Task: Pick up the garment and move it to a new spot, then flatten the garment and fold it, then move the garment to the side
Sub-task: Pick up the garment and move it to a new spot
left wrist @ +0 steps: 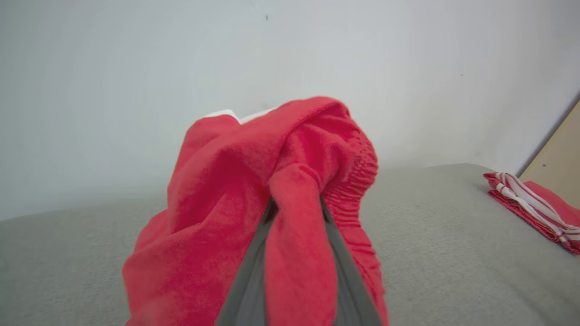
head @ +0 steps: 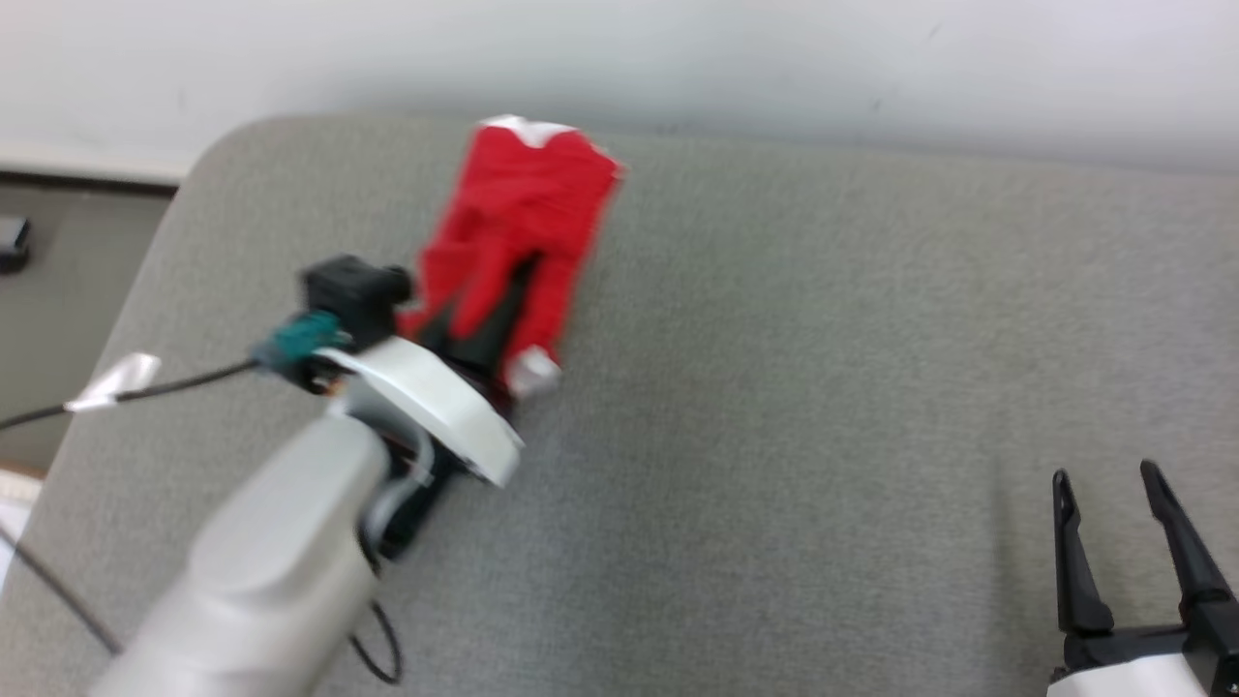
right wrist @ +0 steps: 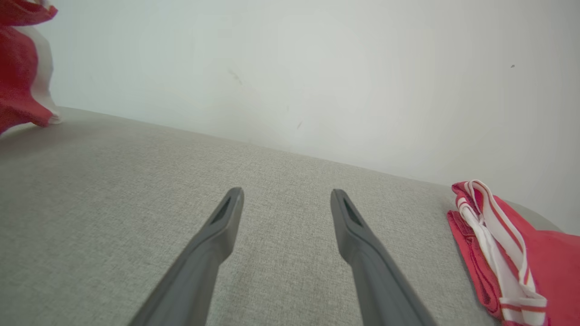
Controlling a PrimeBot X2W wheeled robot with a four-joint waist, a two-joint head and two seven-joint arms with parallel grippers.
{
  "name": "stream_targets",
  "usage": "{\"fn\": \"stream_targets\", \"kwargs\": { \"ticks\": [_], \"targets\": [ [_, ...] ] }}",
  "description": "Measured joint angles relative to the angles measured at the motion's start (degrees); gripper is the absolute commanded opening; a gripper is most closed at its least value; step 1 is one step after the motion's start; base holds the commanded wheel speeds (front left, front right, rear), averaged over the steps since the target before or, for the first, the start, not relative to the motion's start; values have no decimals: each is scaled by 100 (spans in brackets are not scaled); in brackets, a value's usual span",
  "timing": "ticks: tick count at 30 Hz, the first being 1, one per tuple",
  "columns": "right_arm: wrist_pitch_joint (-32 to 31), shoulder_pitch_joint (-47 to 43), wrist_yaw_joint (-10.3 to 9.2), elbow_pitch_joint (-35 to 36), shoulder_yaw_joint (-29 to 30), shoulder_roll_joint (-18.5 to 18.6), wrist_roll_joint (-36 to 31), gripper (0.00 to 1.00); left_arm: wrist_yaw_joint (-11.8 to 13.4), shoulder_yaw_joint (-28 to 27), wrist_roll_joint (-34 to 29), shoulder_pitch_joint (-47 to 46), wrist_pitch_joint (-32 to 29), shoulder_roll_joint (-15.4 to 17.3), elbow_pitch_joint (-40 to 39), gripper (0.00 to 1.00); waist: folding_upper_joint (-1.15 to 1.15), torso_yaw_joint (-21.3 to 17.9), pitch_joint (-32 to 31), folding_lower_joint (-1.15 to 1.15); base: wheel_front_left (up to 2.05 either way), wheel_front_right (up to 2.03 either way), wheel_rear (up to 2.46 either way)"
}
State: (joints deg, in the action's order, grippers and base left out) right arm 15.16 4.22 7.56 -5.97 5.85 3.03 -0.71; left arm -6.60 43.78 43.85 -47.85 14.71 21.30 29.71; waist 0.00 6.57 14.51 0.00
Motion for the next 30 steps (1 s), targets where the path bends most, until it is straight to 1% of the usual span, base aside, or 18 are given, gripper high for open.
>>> {"fn": "stream_targets", "kwargs": {
  "ticks": [5,8,11,14,17,18,20,22,23,25,27,29,30],
  "targets": [
    [-1,-220,0,-56,-90,-12,174,100,224,277,73,439,-381,-213,-1392,0,0,-224,-518,-1,0,0,0],
    [-1,-262,0,-64,-169,-13,264,100,374,459,207,668,-657,-361,-2228,0,0,-462,-668,0,0,0,0],
    [-1,-320,0,-63,-199,-14,332,100,506,649,398,904,-880,-604,-3014,0,0,-716,-751,-1,0,0,0],
    [-1,-321,0,-62,-211,-13,381,100,612,810,641,1100,-1031,-905,-3563,0,0,-965,-767,0,0,0,0],
    [0,-318,0,-62,-236,-13,424,100,730,828,894,1212,-1094,-1195,-3852,0,0,-1200,-727,0,0,0,0],
    [-1,-316,0,-63,-235,-13,434,100,778,800,1028,1238,-1109,-1282,-3889,0,0,-1273,-705,0,0,0,0],
    [-1,-315,0,-63,-235,-13,460,100,886,757,1021,1237,-1093,-1345,-3830,0,0,-1409,-652,0,0,0,0],
    [0,-314,0,-63,-231,-12,491,100,1010,580,1169,1279,-1010,-1432,-3609,0,0,-1525,-583,0,0,0,0],
    [-1,-311,0,-63,-235,-14,513,100,1069,528,1148,1287,-959,-1435,-3441,0,0,-1575,-545,0,0,0,0],
    [0,-305,0,-59,-226,-11,572,100,1173,347,1177,1289,-850,-1448,-2988,0,0,-1657,-458,0,0,0,0],
    [-1,-269,0,-54,-238,-15,582,100,1350,190,1002,1235,-625,-1400,-2413,0,0,-1724,-374,0,0,0,0],
    [0,-217,0,-54,-246,-14,595,100,1383,13,1020,1174,-487,-1384,-1819,0,0,-1774,-305,0,0,0,0],
    [0,-193,0,-53,-254,-15,601,100,1447,-53,965,1129,-370,-1385,-1526,0,0,-1796,-275,0,0,0,0]
  ]
}}
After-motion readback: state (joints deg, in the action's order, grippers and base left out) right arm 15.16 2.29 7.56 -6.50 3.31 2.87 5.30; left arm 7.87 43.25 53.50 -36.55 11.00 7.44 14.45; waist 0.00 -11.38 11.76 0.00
